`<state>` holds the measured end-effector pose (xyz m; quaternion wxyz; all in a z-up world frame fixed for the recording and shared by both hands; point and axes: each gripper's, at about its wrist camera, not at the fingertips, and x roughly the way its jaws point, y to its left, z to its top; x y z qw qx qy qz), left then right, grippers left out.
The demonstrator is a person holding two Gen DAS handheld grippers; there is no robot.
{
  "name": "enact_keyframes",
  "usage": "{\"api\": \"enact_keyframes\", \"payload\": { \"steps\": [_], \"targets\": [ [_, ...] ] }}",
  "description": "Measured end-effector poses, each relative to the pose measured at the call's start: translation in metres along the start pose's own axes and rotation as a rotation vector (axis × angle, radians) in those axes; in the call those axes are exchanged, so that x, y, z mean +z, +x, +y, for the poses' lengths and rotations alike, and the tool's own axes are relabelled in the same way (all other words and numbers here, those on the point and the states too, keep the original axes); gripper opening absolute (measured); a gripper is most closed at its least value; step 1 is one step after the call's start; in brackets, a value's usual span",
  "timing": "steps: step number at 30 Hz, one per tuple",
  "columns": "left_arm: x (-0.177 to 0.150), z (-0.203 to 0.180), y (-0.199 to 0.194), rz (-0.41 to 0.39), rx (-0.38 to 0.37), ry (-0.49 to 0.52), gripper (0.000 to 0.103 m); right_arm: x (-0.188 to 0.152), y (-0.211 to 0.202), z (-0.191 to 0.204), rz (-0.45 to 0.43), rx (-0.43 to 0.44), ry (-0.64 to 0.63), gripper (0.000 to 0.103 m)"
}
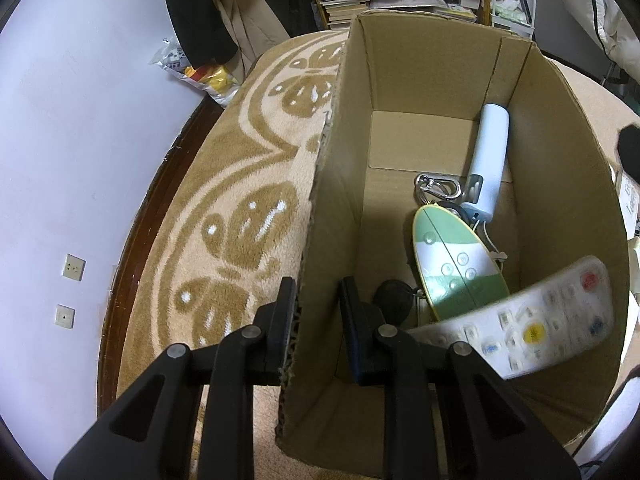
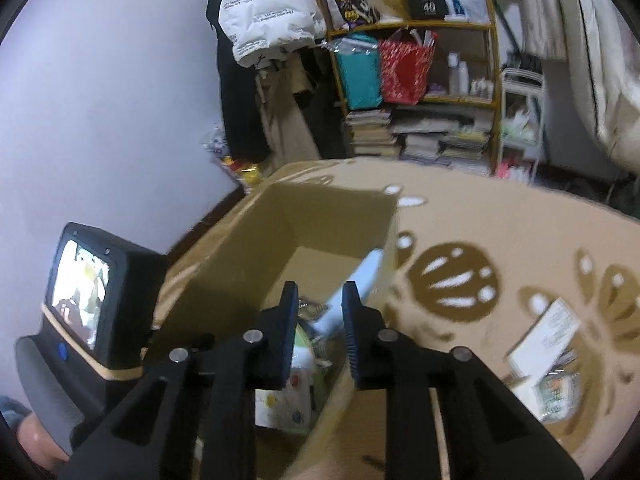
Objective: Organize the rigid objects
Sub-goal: 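Carry the white TV remote into the box and release it with the right tool, then grasp the small white charger block with the right tool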
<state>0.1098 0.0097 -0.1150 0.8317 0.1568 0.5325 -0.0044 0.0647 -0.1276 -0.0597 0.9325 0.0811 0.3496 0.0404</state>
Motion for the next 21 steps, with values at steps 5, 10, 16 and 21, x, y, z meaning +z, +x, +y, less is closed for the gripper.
{"api": "enact_keyframes", "payload": {
  "steps": [5, 10, 16, 21],
  "targets": [
    [0.0, 0.0, 0.0, 0.0, -0.001, -0.003, 0.022, 0.003, -0.009, -0.017, -0.007, -0.073, 0.044, 0.055],
    [0.0, -0.001, 0.0, 0.001, -0.001, -0.003, 0.022, 0.003, -0.017, -0.041, -0.011, -0.111, 0.105, 0.078],
    [0.0, -0.001, 0.0, 0.002, -0.002, -0.004, 0.022, -0.006, -0.015, -0.081, 0.028, -0.175, 0.209, 0.092],
    [0.0, -0.001, 0.0, 0.002, -0.002, -0.004, 0.022, -0.02, -0.009, -0.113, 0.071, -0.191, 0.275, 0.092]
  ]
}}
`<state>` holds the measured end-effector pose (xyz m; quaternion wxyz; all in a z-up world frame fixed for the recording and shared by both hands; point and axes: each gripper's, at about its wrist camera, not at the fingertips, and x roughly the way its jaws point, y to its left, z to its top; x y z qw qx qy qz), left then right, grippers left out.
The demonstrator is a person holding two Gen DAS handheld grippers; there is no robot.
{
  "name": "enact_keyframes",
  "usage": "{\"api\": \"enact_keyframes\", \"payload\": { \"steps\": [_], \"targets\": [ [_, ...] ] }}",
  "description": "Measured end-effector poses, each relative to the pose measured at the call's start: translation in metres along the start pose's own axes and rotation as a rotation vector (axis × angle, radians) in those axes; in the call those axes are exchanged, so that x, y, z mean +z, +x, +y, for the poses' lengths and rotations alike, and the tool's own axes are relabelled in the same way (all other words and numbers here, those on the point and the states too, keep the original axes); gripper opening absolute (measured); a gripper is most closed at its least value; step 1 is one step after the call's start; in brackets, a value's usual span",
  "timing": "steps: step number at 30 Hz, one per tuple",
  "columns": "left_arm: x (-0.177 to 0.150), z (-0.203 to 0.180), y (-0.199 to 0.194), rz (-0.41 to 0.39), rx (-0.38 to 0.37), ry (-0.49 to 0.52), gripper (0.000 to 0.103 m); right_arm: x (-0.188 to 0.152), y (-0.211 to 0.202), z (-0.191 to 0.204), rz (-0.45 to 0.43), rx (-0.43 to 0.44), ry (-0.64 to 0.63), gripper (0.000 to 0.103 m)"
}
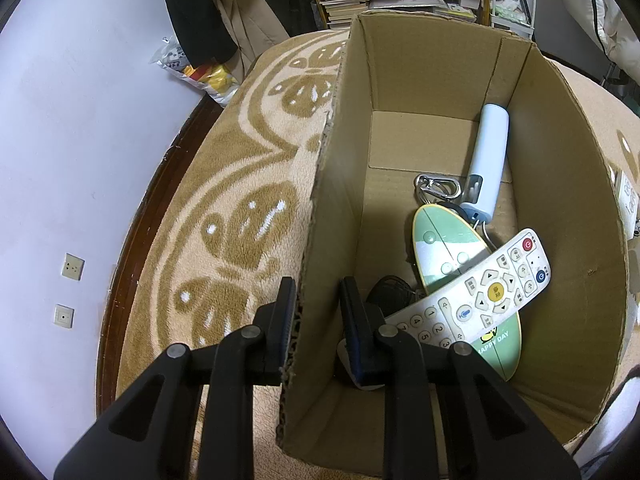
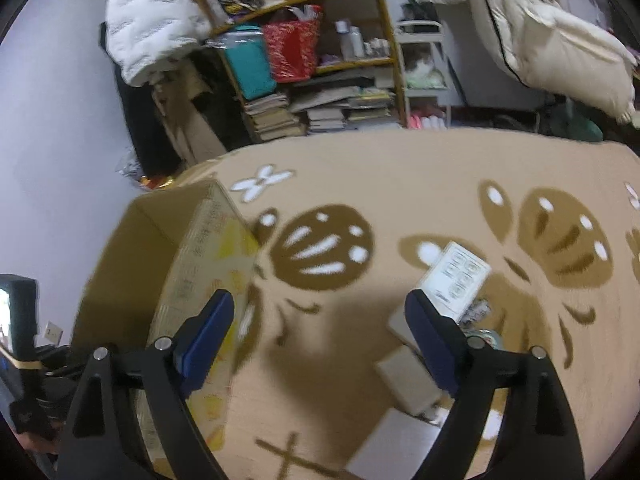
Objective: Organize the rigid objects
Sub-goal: 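Grasp the small white charger block with the right tool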
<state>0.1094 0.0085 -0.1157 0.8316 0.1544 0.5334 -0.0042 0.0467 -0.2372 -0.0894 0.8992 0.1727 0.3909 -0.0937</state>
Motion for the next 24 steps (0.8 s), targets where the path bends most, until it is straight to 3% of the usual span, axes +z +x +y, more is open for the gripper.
{"api": "enact_keyframes", "payload": {
  "steps": [9, 17, 20, 24],
  "targets": [
    [0.0, -0.002, 0.0, -0.001, 0.009, 0.011, 0.023, -0.017, 0.014, -0.037, 0.048, -0.01, 0.09, 0.092],
    [0.0, -0.002, 0.0, -0.001, 0.01, 0.011, 0.023, -0.029, 0.037, -0.052, 0.165, -0.031, 0.125, 0.08],
    [0.0, -0.003, 0.0, -0.001, 0.01, 0.012, 0.023, -0.03, 0.039, -0.05, 0.183, -0.039, 0.103, 0.068],
    [0.0, -0.003, 0.0, -0.001, 0.011, 0.013, 0.023, -0.033, 0.042, -0.051, 0.206, -0.073, 0.089, 0.044]
  ]
}}
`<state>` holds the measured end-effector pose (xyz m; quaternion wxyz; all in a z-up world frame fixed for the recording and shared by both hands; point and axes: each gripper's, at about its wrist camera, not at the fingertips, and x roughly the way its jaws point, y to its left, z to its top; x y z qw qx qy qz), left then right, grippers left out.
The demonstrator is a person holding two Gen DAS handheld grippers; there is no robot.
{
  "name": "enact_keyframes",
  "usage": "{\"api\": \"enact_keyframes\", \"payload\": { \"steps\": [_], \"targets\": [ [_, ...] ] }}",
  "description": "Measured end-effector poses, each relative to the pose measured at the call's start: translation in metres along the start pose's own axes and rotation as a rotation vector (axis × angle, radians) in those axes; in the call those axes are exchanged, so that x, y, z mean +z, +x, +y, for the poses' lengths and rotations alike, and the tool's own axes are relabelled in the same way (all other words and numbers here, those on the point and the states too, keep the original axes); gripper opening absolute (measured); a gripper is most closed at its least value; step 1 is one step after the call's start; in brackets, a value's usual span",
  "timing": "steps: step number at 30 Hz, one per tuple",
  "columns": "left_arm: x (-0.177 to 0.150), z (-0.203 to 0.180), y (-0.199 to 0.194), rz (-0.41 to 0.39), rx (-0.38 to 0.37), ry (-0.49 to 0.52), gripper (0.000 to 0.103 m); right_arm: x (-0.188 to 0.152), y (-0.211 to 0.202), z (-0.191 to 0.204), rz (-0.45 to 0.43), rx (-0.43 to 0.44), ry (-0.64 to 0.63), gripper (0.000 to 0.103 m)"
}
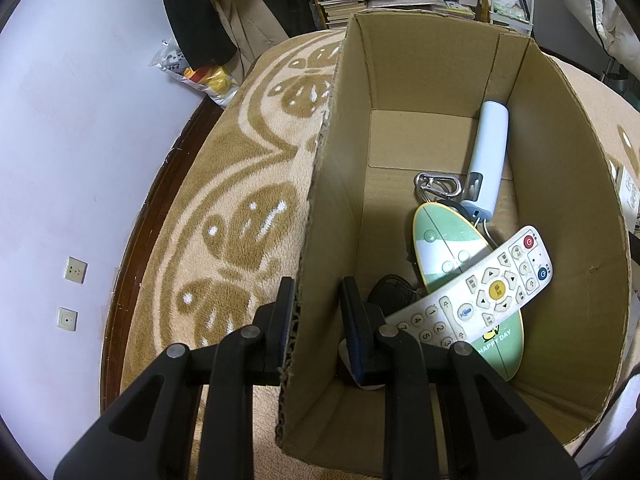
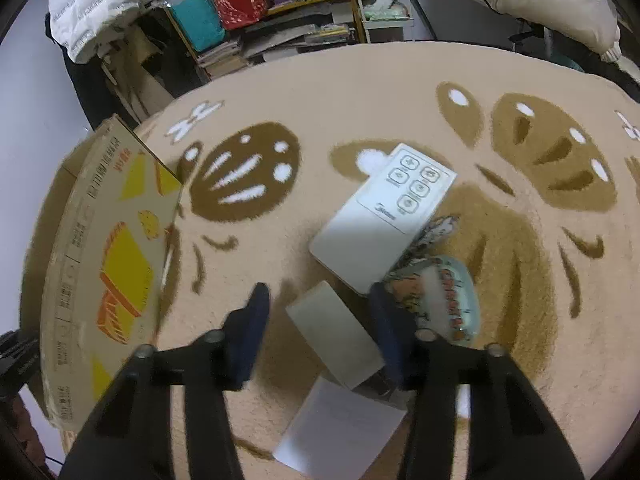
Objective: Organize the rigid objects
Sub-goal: 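Grasp the small white charger block with the right tool, then place the white charger block into the box with the right tool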
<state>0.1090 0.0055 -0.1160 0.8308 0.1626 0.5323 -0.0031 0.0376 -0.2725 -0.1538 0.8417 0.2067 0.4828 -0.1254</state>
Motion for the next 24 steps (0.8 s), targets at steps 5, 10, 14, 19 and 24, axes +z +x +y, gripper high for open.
{"api": "enact_keyframes", "payload": {
  "steps": [5, 10, 14, 19, 24],
  "targets": [
    [0.0, 0.0, 0.0, 0.0, 0.002, 0.001, 0.023, -0.001, 0.003, -0.002, 0.018, 0.019, 0.021, 0.042],
    [-0.001, -0.001, 0.0, -0.001, 0.01, 0.009, 0.023, -0.001, 0.005, 0.005, 0.021, -0.009, -0.011, 0.039],
    [-0.001, -0.001, 0.0, 0.0, 0.01, 0.011, 0.023, -0.001, 0.0, 0.014, -0.02, -0.06, -0.056, 0.03],
    [-0.001, -0.002, 0.002, 0.002, 0.008, 0.007, 0.023, 0.005, -0.027, 0.022, -0.157, -0.076, -0.061, 0.024],
    [-0.001, -0.002, 0.002, 0.001, 0.013, 0.012, 0.023, 0.011, -0.063, 0.033, -0.308, 0.017, -0.038, 0.024]
  ]
}}
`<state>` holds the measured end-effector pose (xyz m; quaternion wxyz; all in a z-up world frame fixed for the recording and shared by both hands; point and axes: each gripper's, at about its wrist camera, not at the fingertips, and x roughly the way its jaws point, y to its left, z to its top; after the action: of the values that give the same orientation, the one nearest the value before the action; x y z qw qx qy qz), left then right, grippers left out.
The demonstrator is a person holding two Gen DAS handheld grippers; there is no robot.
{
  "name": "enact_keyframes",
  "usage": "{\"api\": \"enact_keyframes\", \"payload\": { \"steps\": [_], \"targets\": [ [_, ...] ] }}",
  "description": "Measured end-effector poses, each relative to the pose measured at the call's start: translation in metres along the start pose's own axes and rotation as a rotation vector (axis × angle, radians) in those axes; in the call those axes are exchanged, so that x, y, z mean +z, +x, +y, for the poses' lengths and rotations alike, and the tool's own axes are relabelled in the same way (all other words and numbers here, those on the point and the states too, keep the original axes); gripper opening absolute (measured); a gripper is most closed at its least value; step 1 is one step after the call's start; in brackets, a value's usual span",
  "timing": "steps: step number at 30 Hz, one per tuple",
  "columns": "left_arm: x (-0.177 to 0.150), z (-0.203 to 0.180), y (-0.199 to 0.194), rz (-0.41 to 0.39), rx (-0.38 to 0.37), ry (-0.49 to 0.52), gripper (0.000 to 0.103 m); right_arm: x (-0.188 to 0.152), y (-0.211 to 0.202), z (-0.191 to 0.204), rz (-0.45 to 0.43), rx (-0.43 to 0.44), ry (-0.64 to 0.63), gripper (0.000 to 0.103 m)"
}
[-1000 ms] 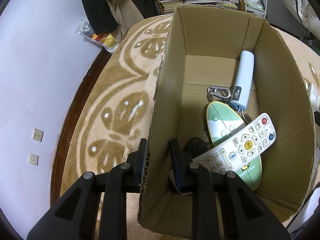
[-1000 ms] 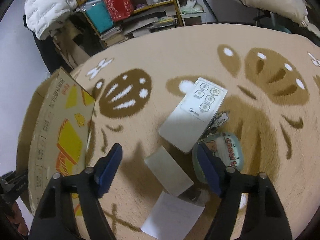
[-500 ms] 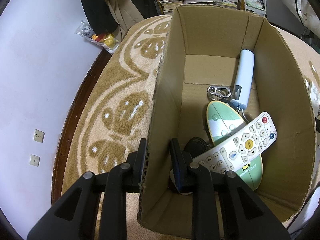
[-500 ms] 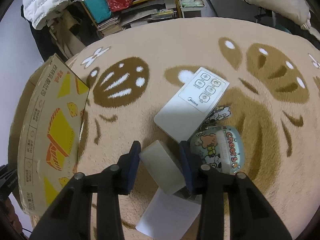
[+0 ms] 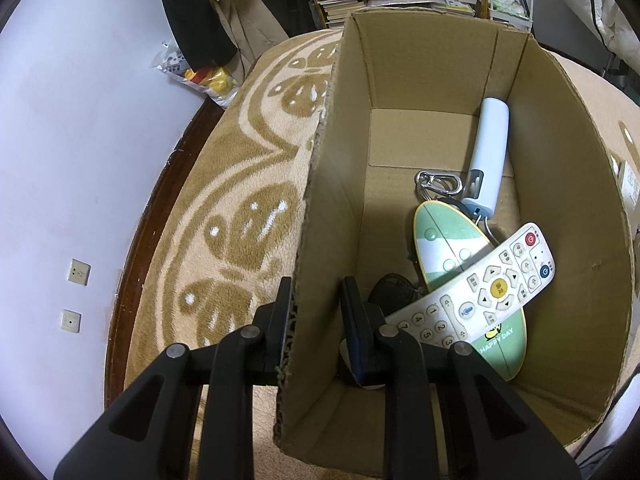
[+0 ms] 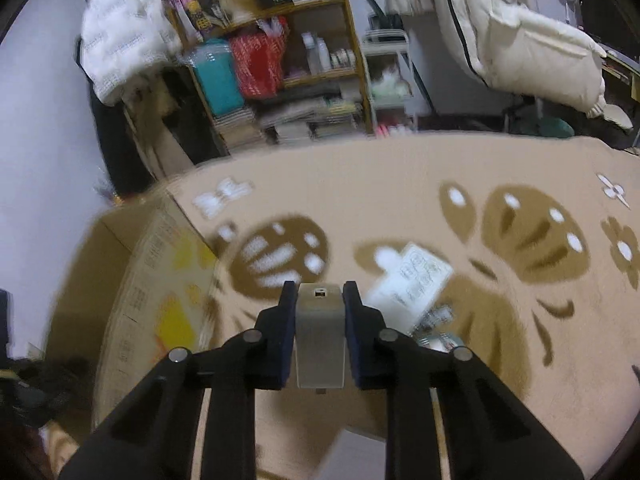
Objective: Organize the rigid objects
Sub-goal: 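Place the white charger block into the box with the right tool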
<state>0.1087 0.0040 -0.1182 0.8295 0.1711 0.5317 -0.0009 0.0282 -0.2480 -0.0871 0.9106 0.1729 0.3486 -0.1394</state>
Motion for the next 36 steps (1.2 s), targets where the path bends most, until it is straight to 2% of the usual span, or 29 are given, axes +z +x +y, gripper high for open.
{"api": "enact_keyframes", "payload": {
  "steps": [8, 13, 18, 23, 36],
  "targets": [
    [0.0, -0.001, 0.0, 0.0, 0.001, 0.0, 0.023, 0.014, -0.038, 0.039, -0.158, 0.174, -0.032, 0.024],
    [-0.001, -0.001, 0.0, 0.0, -0.001, -0.001, 0.023, 0.014, -0.052, 0.066, -0.19, 0.28, -0.061, 0.024],
    [0.0, -0.001, 0.0, 0.0, 0.0, 0.0, 0.023, 0.006, -0.052, 0.086, -0.174, 0.37, -0.086, 0.024],
    [0.001, -0.001, 0.001, 0.002, -0.006, -0.005, 0.023, -0.002, -0.045, 0.102, -0.12, 0.396, -0.111, 0.024],
    [0.001, 0.0, 0.001, 0.003, -0.009, -0.005, 0.023, -0.022, -0.021, 0.112, -0.029, 0.366, -0.151, 0.024]
  ]
}}
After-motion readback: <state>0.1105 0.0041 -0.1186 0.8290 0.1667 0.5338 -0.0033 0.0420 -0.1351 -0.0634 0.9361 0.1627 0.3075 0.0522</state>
